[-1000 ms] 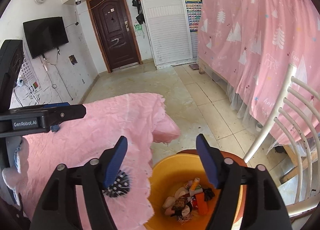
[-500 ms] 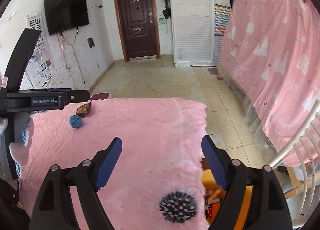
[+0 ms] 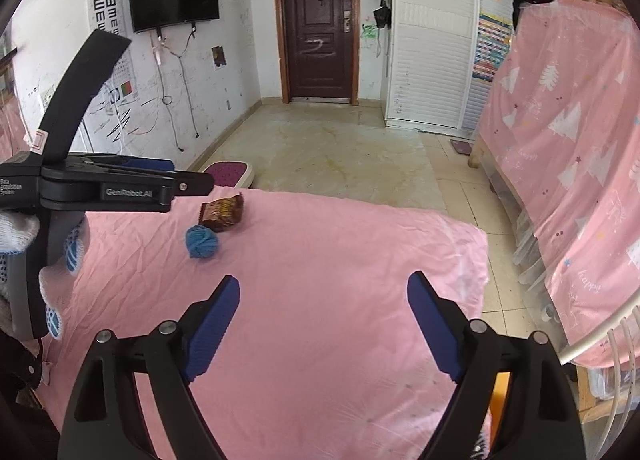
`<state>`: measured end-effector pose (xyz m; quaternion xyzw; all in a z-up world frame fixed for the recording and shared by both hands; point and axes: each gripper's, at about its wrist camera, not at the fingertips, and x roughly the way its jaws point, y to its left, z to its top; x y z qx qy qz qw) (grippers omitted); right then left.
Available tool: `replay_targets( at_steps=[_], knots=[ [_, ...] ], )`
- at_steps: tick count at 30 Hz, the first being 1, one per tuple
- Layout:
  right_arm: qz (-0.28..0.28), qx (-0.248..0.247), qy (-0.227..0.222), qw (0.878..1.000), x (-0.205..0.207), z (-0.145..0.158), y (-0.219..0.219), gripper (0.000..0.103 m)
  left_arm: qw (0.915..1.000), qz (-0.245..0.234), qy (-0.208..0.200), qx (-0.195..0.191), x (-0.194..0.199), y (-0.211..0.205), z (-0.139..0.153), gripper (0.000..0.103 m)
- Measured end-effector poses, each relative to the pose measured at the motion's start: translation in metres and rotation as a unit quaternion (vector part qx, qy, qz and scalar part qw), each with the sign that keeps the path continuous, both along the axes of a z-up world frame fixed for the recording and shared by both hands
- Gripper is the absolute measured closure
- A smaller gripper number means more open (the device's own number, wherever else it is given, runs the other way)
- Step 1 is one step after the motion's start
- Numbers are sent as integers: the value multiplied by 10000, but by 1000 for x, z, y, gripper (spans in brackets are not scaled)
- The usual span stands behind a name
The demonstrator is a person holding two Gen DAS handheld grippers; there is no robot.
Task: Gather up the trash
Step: 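Move both open grippers back over the brown packet and blue yarn ball, then grasp the brown snack packet with the left gripper while the right gripper grasps the blue yarn ball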
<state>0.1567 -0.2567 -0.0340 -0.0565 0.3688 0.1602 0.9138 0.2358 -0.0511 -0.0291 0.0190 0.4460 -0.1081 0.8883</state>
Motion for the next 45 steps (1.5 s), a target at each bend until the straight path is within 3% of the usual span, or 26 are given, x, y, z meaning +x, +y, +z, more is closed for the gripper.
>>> replay_targets(
  at_steps=[15,23,26,28,32,45],
  knots=[
    [573,-76,323,9978,30,-25,61,23,9980,-306,556,82,40,-1,-51,36],
    [627,-39,446,9970,45,-33,74,23,9969,-502,566,220,42,-4,-66,36],
    [671,-63,474,9966,48,-36,82,23,9967,-582,463,329,39,-5,-66,44],
    [704,-66,489,9963,50,-38,85,23,9968,-584,468,291,39,-5,-64,59],
    [804,-84,524,9954,52,-40,94,23,9975,-482,469,215,40,1,-61,67],
    [1098,207,703,9913,72,-47,120,23,10000,-26,-40,-58,38,39,-17,70]
  ],
)
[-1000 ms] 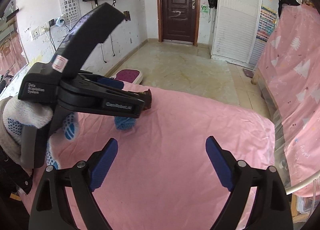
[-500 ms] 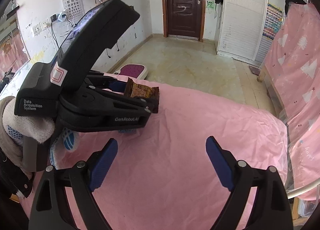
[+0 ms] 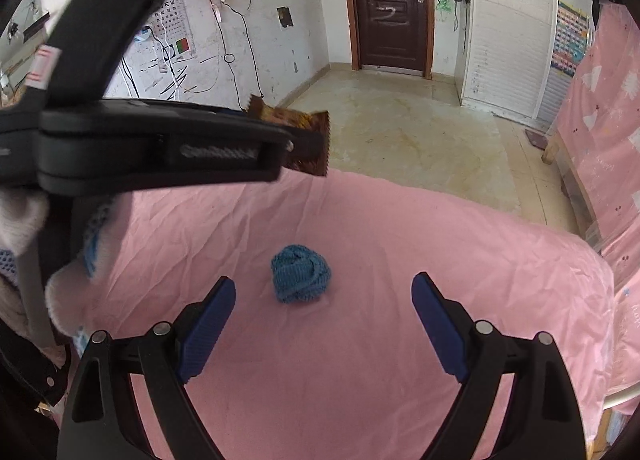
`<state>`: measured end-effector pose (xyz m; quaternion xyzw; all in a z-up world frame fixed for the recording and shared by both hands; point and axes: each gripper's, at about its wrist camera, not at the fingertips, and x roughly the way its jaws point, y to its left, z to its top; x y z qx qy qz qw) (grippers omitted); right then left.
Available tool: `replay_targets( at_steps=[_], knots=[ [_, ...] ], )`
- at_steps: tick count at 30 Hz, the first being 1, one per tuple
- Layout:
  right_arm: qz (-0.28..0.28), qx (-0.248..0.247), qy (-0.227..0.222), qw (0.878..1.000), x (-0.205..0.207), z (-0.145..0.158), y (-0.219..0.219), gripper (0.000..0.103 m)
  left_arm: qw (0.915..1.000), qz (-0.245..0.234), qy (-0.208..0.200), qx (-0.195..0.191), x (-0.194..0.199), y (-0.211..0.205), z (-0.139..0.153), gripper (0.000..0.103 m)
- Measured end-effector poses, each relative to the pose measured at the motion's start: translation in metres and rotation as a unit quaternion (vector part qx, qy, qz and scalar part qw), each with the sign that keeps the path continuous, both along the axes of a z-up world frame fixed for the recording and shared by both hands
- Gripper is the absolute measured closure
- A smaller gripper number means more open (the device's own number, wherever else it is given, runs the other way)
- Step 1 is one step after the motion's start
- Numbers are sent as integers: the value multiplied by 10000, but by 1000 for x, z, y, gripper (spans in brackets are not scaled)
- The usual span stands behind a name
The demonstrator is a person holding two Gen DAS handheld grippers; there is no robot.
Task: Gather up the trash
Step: 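Grasp the brown snack packet with the left gripper while the right gripper grasps the blue yarn ball, then carry the brown packet and blue yarn ball over the orange bin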
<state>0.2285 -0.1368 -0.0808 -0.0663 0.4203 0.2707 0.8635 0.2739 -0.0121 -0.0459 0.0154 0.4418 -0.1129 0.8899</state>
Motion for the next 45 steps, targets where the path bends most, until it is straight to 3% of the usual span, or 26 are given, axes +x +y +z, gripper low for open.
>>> replay_targets(
  at_steps=[1,3,4,6,9,23,36,45],
  knots=[
    [6,-4,-13,10000,0,-1,1,24,10000,44,-9,-19,1,3,2,70],
    [49,-29,-18,10000,3,-3,5,38,9999,93,-22,-43,3,6,3,70],
    [69,-50,-21,10000,3,-4,6,51,9999,131,-16,-76,3,8,3,70],
    [94,-106,13,9999,4,-9,9,60,9998,167,-15,-103,4,9,4,70],
    [112,-201,47,9997,6,-15,15,84,9998,172,-23,-106,5,9,3,70],
    [-64,-114,-297,9995,-15,4,-5,86,9995,180,-248,-24,-8,0,13,70],
    [-674,163,-720,9950,-50,44,-78,86,9982,16,-565,223,-42,-38,42,70],
    [-1126,445,-1028,9873,-84,66,-145,86,9966,-376,-670,313,-72,-96,55,70]
  ],
)
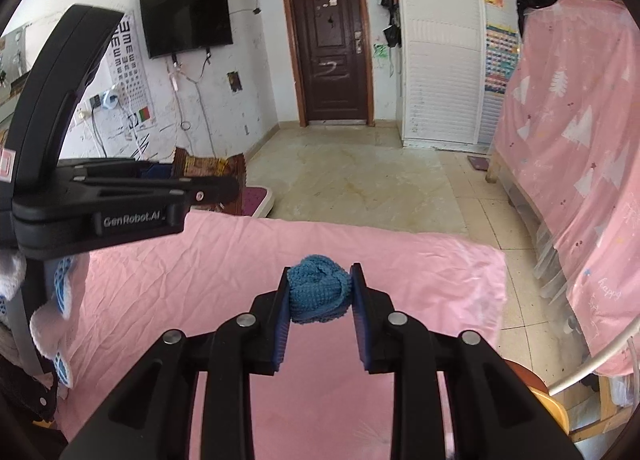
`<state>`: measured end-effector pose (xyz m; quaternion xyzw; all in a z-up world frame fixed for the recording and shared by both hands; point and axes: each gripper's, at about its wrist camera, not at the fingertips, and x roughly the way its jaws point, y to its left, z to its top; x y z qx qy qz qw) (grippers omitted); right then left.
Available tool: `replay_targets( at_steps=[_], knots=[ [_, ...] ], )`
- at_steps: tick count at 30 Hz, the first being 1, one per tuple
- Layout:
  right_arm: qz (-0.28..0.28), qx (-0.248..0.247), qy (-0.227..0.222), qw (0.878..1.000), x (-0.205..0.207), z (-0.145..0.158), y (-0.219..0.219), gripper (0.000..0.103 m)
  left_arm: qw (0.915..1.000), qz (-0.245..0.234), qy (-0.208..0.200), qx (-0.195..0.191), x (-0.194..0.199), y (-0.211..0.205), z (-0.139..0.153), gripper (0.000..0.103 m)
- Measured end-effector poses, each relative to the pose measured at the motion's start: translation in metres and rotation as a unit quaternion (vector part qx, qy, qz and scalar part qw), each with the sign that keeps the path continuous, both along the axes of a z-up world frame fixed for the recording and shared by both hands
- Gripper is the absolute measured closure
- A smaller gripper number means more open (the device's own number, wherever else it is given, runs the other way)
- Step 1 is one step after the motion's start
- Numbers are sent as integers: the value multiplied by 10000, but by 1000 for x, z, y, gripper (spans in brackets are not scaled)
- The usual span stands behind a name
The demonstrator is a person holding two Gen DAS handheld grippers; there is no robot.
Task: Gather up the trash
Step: 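Carry the brown packet and blue yarn ball over the orange bin, then open the left gripper to drop the packet while the right gripper opens to drop the yarn ball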
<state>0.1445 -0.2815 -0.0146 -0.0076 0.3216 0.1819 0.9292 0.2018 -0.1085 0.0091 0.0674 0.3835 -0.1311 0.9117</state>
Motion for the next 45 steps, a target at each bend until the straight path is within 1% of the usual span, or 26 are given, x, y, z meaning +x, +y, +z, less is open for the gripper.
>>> replay_targets(
  at_steps=[3,7,14,22,26,31,36,38,39,40,41,42,43,45],
  knots=[
    [-166,99,-16,9998,-11,2,-29,86,9998,-196,-79,28,-12,-22,1,70],
    [-446,151,-53,9989,-26,1,-64,86,9987,-515,-52,-29,-25,-55,0,70],
    [-974,271,-211,9947,-50,1,-114,86,9933,-1099,147,-314,-44,-109,-6,70],
    [-1494,460,-305,9872,-72,-3,-170,86,9877,-1465,305,-451,-54,-156,-17,70],
    [-1673,516,-286,9841,-78,-9,-193,86,9835,-1662,471,-530,-56,-180,-24,70],
    [-1864,587,-234,9804,-85,-20,-220,86,9794,-1876,651,-359,-58,-216,-39,70],
    [-2002,656,-129,9775,-87,-31,-235,86,9757,-2032,811,-129,-61,-247,-54,70],
    [-2058,697,-61,9761,-88,-39,-244,86,9740,-2088,875,-48,-62,-258,-60,65],
    [-2077,714,-41,9756,-88,-41,-247,86,9734,-2103,904,-32,-62,-260,-62,51],
    [-2096,735,-16,9750,-89,-45,-250,86,9730,-2108,935,-16,-62,-265,-65,40],
    [-2133,761,21,9740,-89,-49,-254,86,9731,-2100,947,-12,-62,-266,-66,36],
    [-2140,808,46,9735,-90,-52,-258,86,9729,-2099,972,-9,-61,-267,-67,30],
    [-2147,842,72,9730,-91,-56,-261,86,9735,-2070,975,21,-60,-267,-69,28],
    [-2166,850,114,9725,-90,-60,-265,86,9755,-1980,955,92,-58,-265,-71,27]
  ],
)
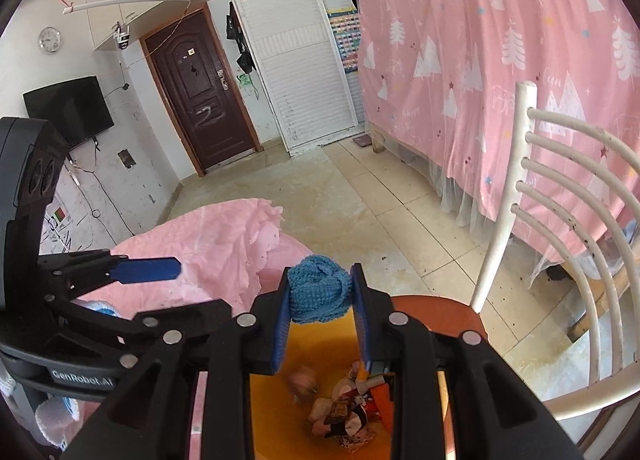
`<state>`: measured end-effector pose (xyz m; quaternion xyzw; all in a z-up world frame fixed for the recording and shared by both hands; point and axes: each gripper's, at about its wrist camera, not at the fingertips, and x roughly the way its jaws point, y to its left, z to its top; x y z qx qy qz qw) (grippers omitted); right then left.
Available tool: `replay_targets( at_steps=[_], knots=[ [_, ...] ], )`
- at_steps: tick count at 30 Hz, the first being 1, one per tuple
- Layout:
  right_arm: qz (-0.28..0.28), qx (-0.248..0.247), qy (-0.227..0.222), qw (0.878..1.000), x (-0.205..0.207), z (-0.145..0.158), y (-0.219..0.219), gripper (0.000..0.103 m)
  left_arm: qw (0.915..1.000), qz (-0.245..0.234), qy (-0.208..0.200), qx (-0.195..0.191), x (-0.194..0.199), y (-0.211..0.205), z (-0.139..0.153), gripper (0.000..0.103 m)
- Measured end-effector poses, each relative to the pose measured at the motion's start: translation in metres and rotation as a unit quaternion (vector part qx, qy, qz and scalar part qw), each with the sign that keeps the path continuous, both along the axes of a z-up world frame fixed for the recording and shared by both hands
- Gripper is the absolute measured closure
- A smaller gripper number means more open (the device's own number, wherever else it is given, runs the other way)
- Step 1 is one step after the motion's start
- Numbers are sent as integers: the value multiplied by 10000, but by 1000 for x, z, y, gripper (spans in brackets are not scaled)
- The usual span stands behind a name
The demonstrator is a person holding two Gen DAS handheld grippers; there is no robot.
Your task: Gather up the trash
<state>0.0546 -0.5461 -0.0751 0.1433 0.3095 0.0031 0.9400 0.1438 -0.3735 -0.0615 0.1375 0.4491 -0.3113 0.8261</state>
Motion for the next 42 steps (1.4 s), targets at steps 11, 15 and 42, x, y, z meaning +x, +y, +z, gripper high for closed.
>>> replay_targets(
  at_steps=[11,15,42],
  knots=[
    [55,-9,138,9999,9,-9,3,79,9983,517,-251,-120,1,33,17,23],
    [89,-25,189,9998,12,-11,9,50,9970,675,-321,-210,-1,49,22,23],
    [1139,-109,-346,9928,30,44,131,11,9565,2645,-1225,-143,-23,220,44,10]
  ],
)
